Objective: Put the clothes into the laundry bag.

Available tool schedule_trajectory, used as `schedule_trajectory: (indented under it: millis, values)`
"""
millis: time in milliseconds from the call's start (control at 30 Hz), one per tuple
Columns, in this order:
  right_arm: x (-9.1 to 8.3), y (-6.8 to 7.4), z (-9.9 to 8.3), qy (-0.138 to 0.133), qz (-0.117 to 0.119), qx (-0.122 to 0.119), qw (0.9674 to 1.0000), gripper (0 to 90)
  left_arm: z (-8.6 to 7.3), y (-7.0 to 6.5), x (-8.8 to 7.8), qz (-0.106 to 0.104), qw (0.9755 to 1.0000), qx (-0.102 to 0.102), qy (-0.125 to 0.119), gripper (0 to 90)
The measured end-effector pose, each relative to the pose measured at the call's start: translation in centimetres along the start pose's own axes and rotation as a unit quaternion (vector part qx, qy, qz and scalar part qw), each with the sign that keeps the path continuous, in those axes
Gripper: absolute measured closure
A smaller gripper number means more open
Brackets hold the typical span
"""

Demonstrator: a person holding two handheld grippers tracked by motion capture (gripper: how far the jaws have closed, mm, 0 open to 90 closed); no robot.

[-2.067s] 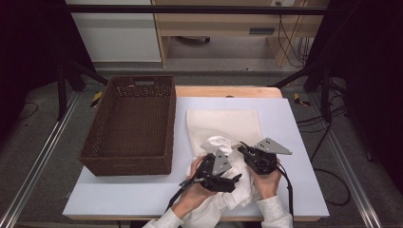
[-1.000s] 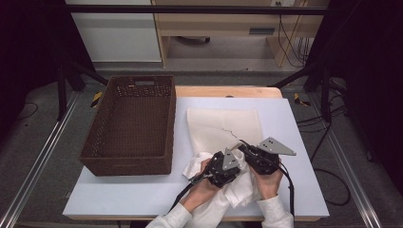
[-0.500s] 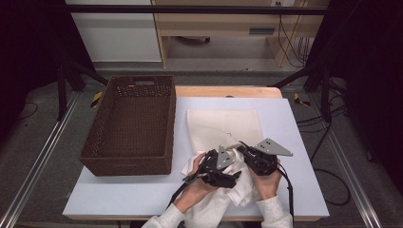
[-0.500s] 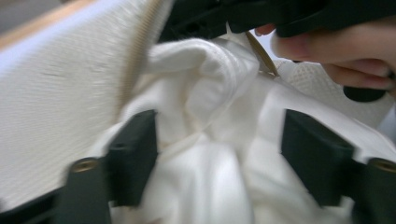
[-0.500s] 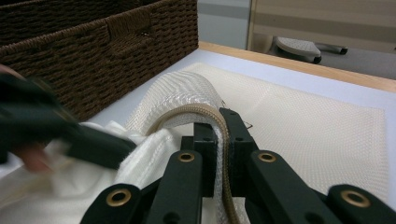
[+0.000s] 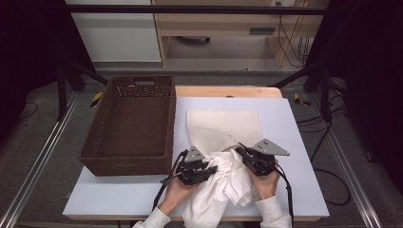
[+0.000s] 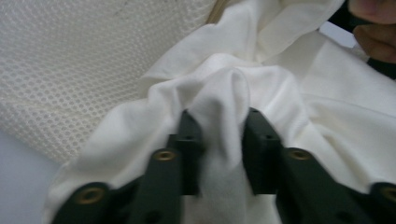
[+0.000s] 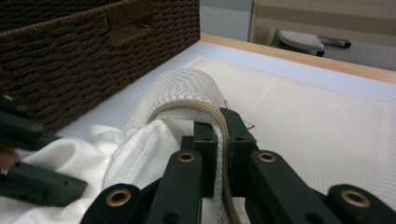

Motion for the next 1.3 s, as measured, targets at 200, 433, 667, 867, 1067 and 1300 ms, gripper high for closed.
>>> schedule_trajectory:
  millis: [200,433,667,867,1067,1300]
  values:
    - [0.0,0.0,0.1,-0.003,0.005,0.006,1.0000,86.6,1.9,-3.1,-0.4,-0.040,0.9975,0.028,-0.051,83.2]
    - [-0.3,0.0,0.3,-0.009,0.007,0.007,0.9999,86.6,3.1,-5.8,3.3,-0.017,0.9968,0.076,-0.021,82.1]
    - [-0.5,0.2,0.6,-0.014,0.014,0.010,0.9997,86.6,3.1,-3.9,7.0,0.032,0.9940,0.104,-0.011,77.4]
    - [-0.6,-0.2,0.4,-0.014,0.008,0.012,0.9998,86.5,3.1,-3.9,5.5,0.019,0.9961,0.083,-0.021,48.4]
    - [-0.7,-0.1,0.4,-0.013,0.007,0.011,0.9998,86.4,2.9,-3.3,-0.3,0.060,0.9904,0.122,-0.026,23.3]
    - [-0.5,0.2,0.3,-0.007,0.010,0.005,0.9999,86.3,0.0,0.7,0.3,0.033,0.9992,0.023,0.000,20.7]
Point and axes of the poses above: each handheld gripper's, and its own axes: x roughly forward along the jaws, z roughly out of its top, y roughly to its left, the point moved 5 cm from there along x, roughly forward along the jaws, and after that the axes turned 4 degrees about -y, right-handed, at the moved point
